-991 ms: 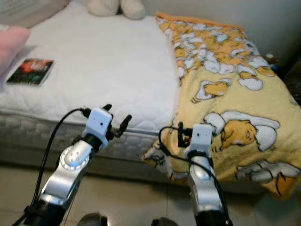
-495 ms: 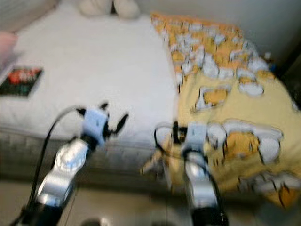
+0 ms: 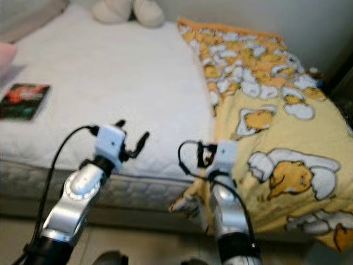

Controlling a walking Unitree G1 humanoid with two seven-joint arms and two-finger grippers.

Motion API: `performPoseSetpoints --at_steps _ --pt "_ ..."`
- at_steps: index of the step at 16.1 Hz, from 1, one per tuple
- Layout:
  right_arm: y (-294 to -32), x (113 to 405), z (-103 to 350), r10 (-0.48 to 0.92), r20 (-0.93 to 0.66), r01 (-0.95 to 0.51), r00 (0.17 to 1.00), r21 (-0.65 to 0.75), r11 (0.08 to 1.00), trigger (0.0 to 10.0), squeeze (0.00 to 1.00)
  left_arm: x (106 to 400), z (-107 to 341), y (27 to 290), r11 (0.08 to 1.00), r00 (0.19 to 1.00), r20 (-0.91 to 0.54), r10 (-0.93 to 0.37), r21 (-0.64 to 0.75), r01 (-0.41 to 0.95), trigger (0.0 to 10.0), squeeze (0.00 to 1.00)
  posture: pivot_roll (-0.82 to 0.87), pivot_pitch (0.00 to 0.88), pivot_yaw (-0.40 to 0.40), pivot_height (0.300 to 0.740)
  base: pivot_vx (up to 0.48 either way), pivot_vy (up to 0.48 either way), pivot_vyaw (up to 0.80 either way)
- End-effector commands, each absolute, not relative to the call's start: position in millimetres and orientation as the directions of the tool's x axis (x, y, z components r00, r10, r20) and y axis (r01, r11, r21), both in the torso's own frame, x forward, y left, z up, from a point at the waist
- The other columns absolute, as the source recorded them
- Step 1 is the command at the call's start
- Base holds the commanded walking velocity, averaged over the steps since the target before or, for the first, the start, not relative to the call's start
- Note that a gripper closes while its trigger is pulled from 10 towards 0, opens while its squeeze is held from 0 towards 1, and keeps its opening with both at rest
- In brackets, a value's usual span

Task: Clean up the room

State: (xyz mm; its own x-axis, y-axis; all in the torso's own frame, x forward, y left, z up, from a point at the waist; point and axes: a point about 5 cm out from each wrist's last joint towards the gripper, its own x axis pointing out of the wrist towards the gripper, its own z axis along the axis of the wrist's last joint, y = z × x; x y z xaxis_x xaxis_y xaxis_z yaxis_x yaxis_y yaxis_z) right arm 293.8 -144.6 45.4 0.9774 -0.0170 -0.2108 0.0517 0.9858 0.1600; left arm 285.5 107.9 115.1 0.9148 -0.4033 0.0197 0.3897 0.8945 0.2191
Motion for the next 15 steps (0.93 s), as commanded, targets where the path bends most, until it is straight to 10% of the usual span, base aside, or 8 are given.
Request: performPoseSetpoints --at_steps 1,15 --pt "-156 294 41 -0.061 -0.244 0.105 0.968 0.172 0.979 10.0 0.0 283 118 98 0.884 0.902 0.031 -0.432 0.215 0.416 10.0 0.0 0.15 0.024 -0.067 0.699 0.0 0.0 0.0" --pt "-172 298 56 -0.141 -0.099 0.14 0.985 -0.013 0.99 10.0 0.0 284 117 95 0.88 0.9 0.021 -0.435 0.223 0.42 10.0 0.0 0.14 0.022 -0.071 0.699 0.0 0.0 0.0"
